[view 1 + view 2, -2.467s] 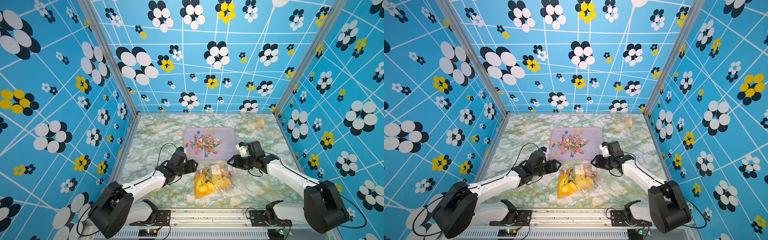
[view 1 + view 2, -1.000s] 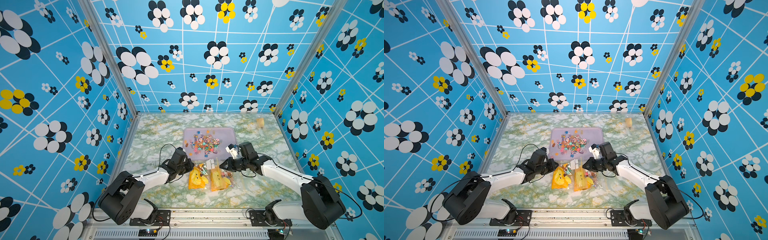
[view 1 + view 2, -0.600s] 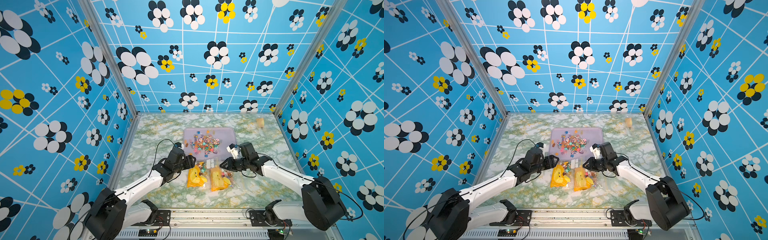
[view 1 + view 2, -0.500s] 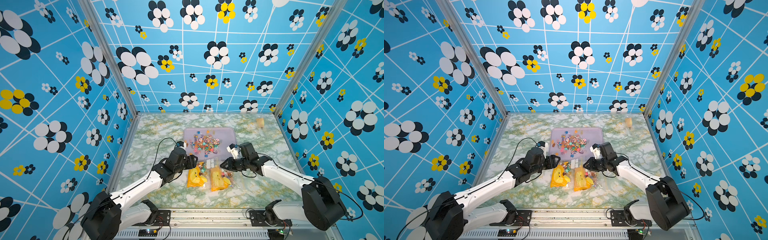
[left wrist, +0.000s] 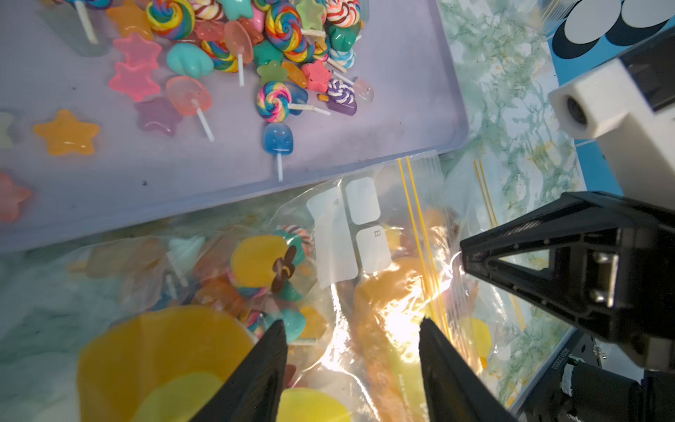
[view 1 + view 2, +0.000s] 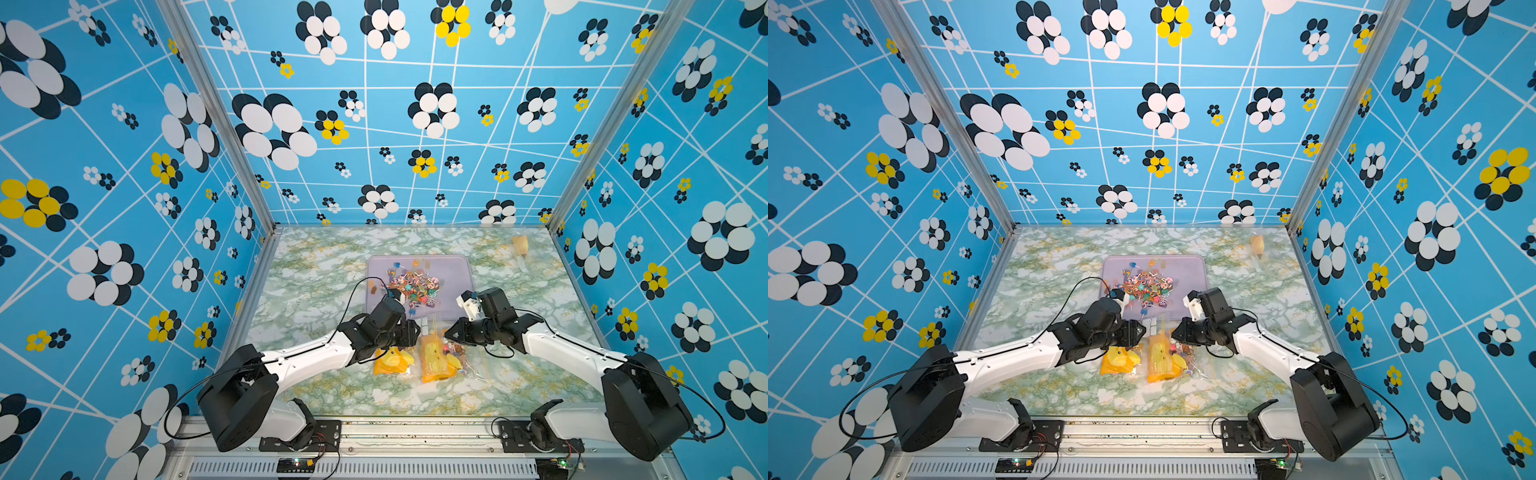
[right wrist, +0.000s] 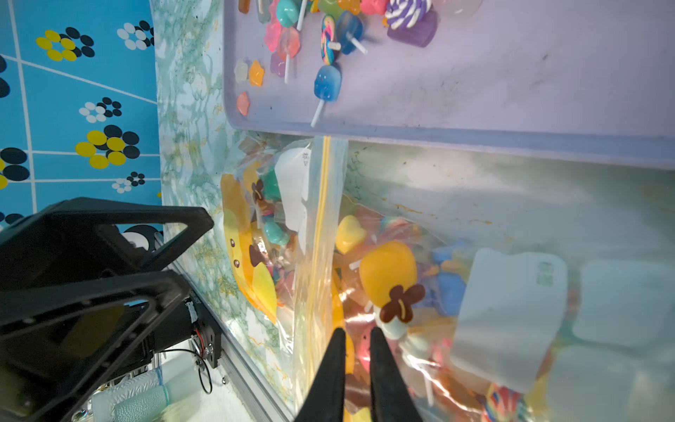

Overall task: Pour candies out of the ziploc bag
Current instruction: Open the ziploc bag at the center of the board.

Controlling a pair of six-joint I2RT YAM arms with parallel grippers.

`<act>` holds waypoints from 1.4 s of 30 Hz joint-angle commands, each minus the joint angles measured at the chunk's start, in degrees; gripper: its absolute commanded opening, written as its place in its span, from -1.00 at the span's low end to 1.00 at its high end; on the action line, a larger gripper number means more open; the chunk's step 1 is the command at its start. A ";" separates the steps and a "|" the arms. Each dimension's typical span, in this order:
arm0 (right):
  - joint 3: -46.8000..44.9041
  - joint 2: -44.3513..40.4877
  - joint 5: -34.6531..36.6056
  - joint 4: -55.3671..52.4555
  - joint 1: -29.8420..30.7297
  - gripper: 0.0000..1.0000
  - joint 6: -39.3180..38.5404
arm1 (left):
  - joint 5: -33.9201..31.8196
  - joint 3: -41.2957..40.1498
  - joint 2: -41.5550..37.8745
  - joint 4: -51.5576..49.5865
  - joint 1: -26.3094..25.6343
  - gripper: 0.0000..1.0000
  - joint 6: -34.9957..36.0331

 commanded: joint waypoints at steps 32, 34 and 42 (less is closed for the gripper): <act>-1.25 3.52 -7.68 14.87 4.09 -0.69 7.30 | 10.13 4.99 8.08 6.93 -2.21 -0.05 -0.40; -1.16 3.95 -8.11 15.71 4.59 -0.68 7.69 | 9.87 4.91 7.97 6.59 -2.22 -0.05 -0.31; -0.57 5.03 -7.81 16.83 6.04 -0.37 8.15 | 7.45 4.02 6.51 3.93 -2.20 -0.11 0.63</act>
